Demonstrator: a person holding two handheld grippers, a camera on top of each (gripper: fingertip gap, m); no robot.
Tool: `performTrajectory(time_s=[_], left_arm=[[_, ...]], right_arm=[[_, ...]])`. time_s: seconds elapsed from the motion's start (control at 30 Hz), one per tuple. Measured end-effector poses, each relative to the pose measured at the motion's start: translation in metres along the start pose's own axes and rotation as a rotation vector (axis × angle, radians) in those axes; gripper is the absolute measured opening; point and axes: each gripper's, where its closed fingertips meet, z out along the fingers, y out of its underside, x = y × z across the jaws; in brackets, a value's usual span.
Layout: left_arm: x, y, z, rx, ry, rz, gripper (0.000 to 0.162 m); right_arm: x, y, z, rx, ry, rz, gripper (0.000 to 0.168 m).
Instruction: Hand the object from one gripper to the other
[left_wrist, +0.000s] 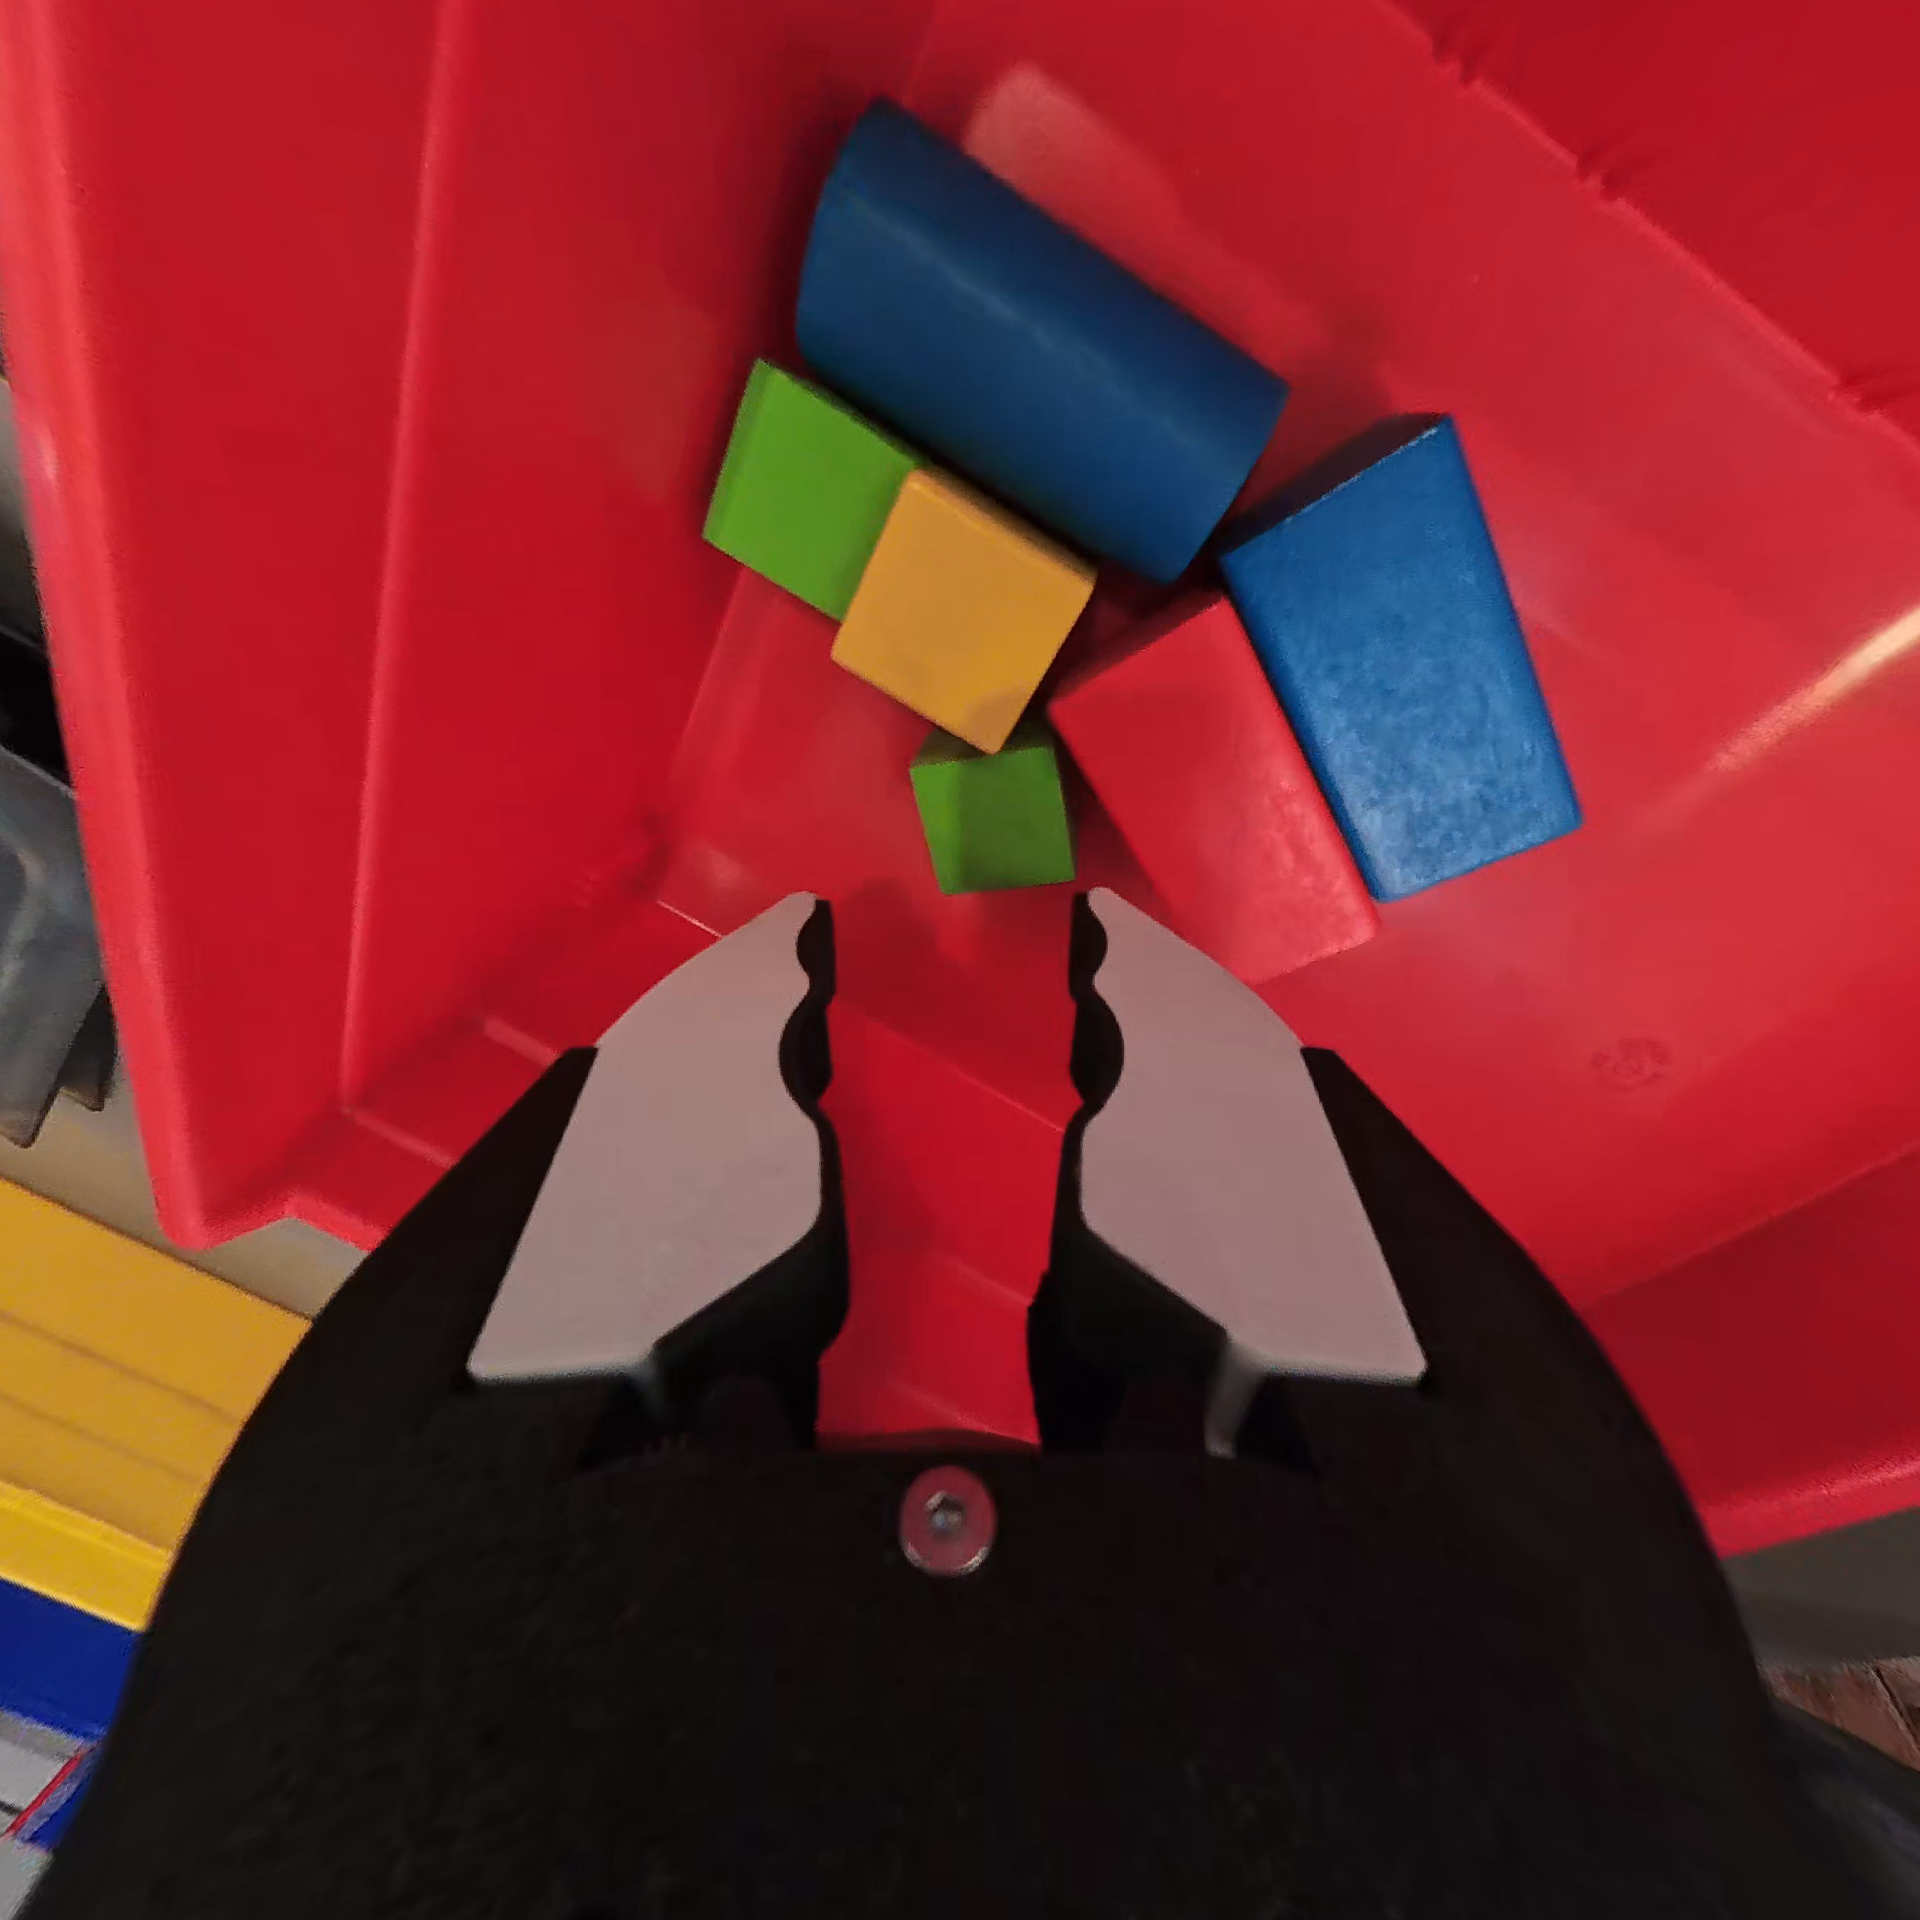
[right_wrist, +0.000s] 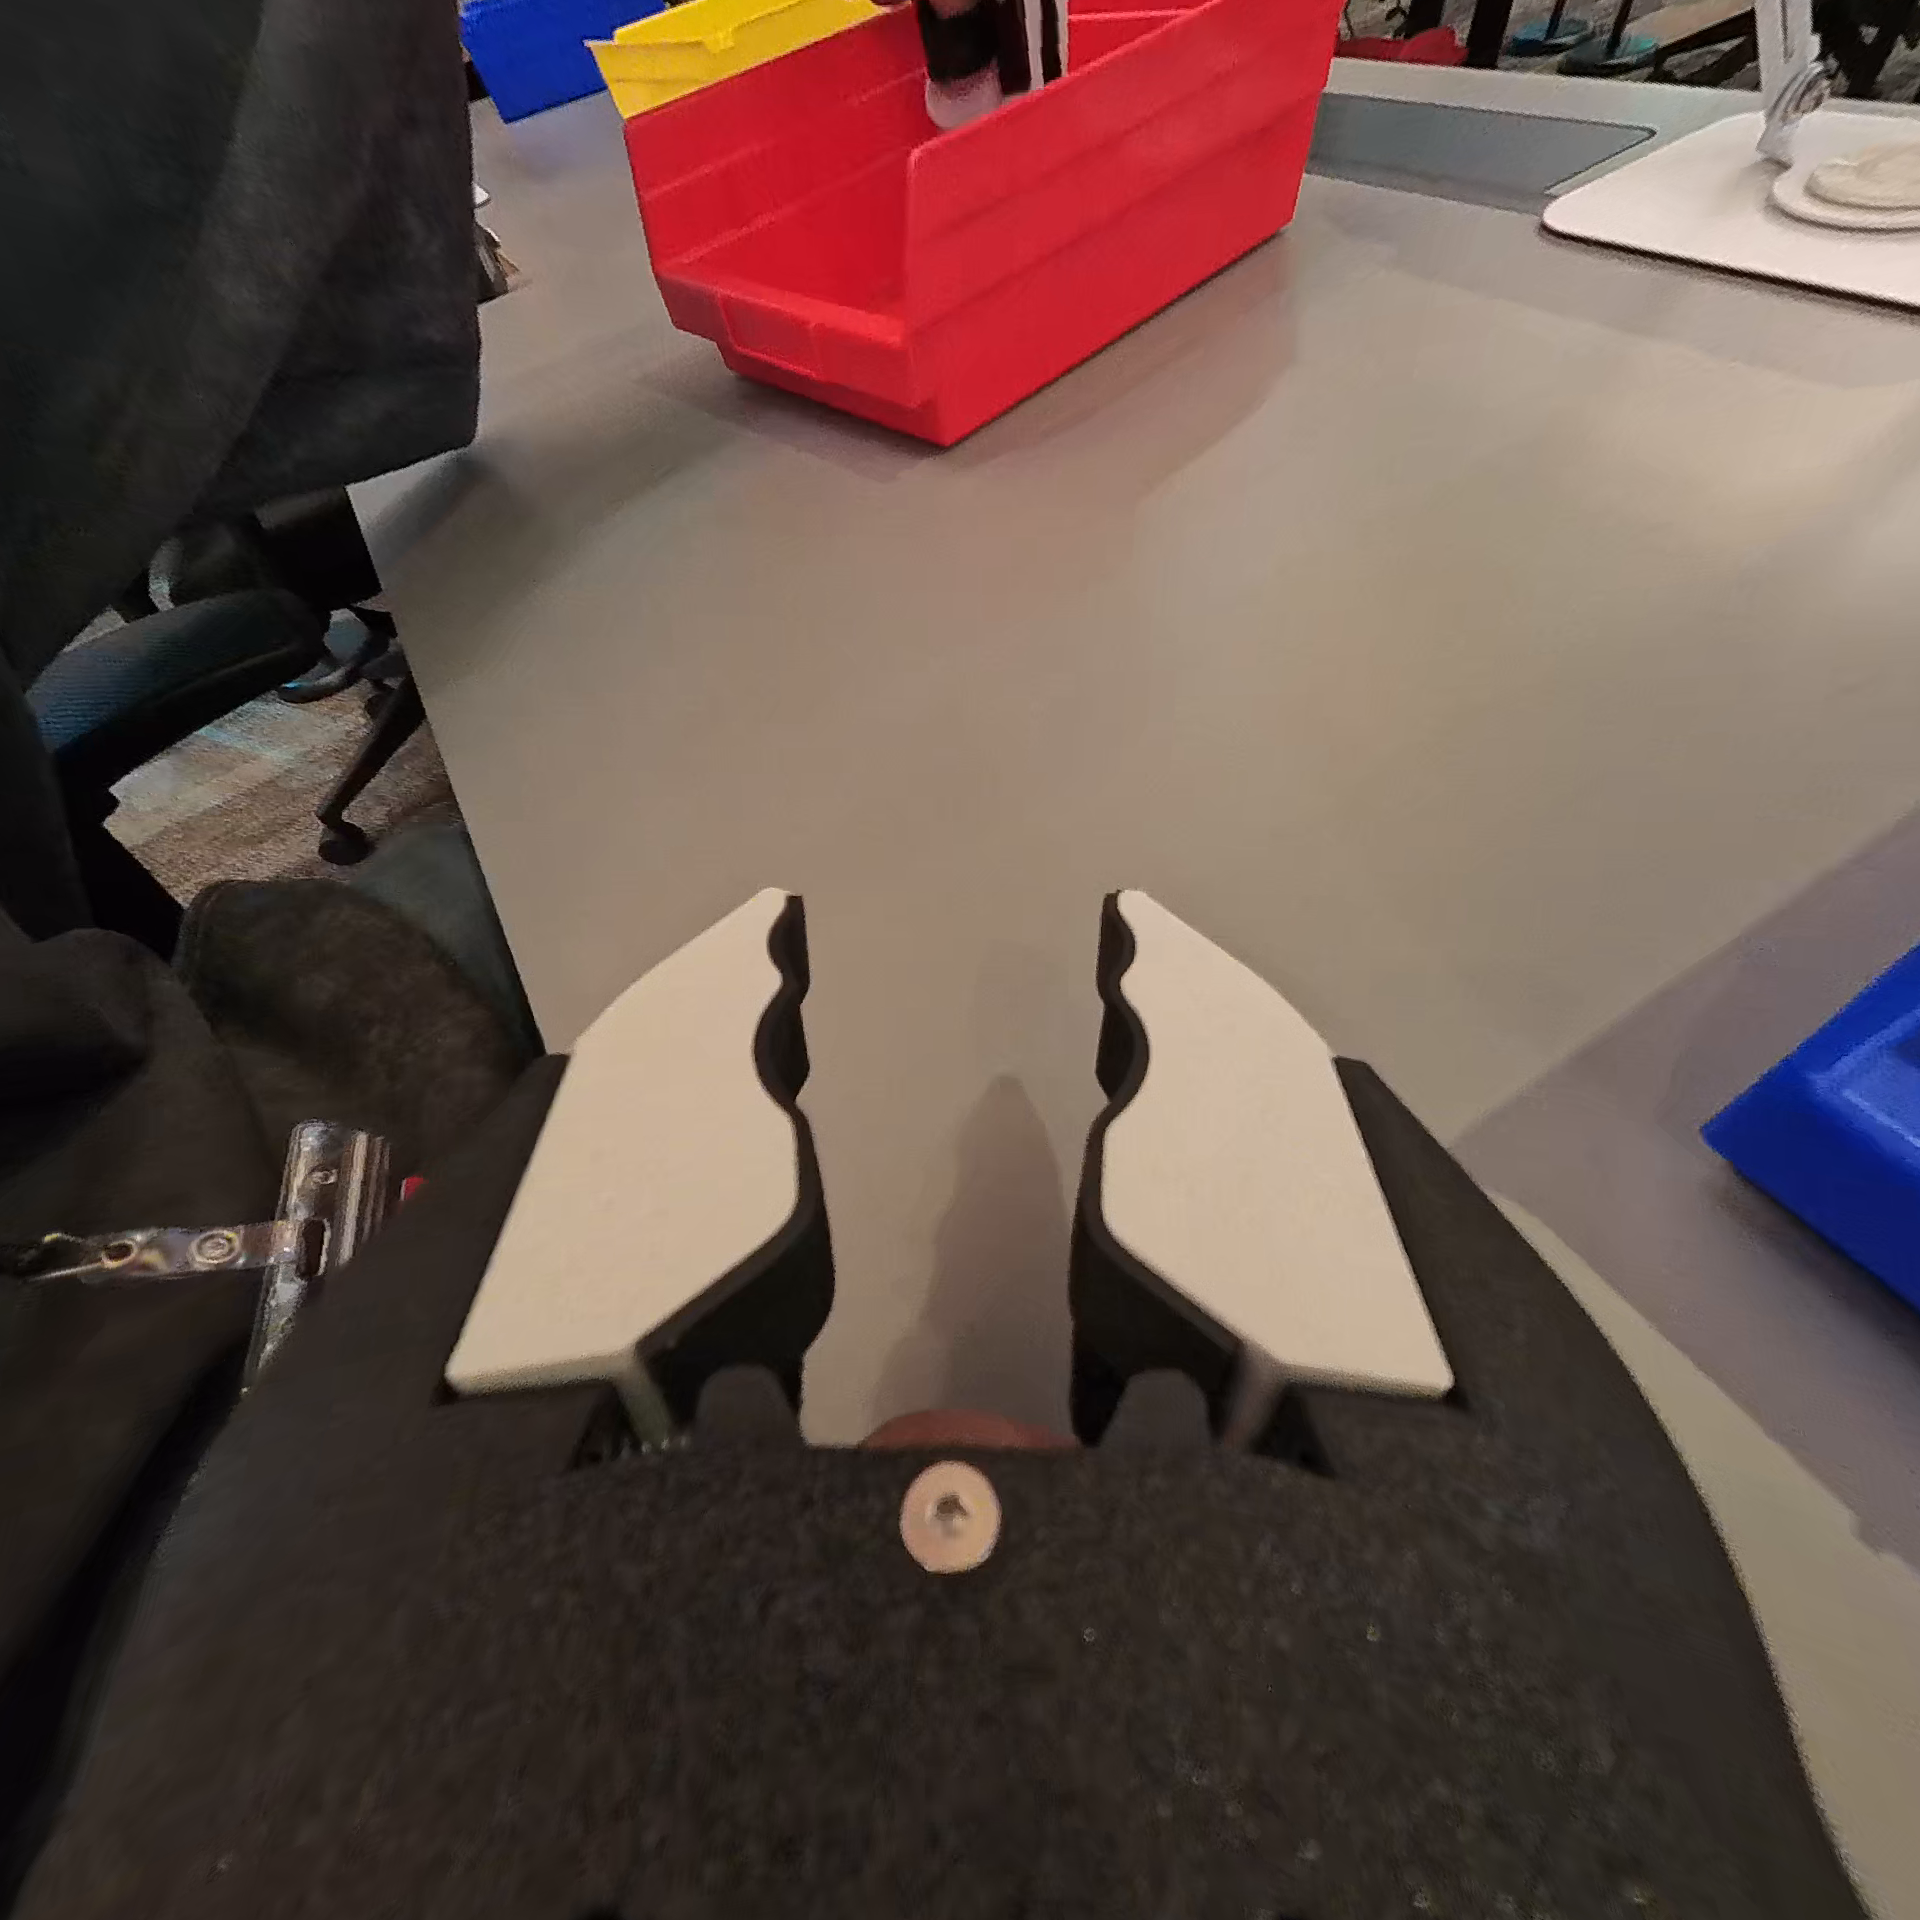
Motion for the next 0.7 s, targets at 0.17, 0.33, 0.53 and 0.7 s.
performTrajectory(time_s=[0.17,0.33,0.53,0.7], left_arm=[[0.001,-0.003,0.008,-0.013,0.022,-0.023,0.042],[0.001,-0.009,0.017,-0.008,0.066,-0.076,0.045],[0.005,-0.008,0.026,-0.036,0.095,-0.123,0.029],[0.007,-0.011,0.0,0.086,0.12,-0.216,0.028]], right_arm=[[-0.003,0.004,0.002,-0.018,-0.016,0.008,0.054],[-0.007,0.007,0.005,-0.037,-0.031,0.001,0.054],[-0.012,0.008,0.006,-0.049,-0.039,-0.008,0.054],[-0.011,0.006,0.006,-0.037,-0.04,0.004,0.053]])
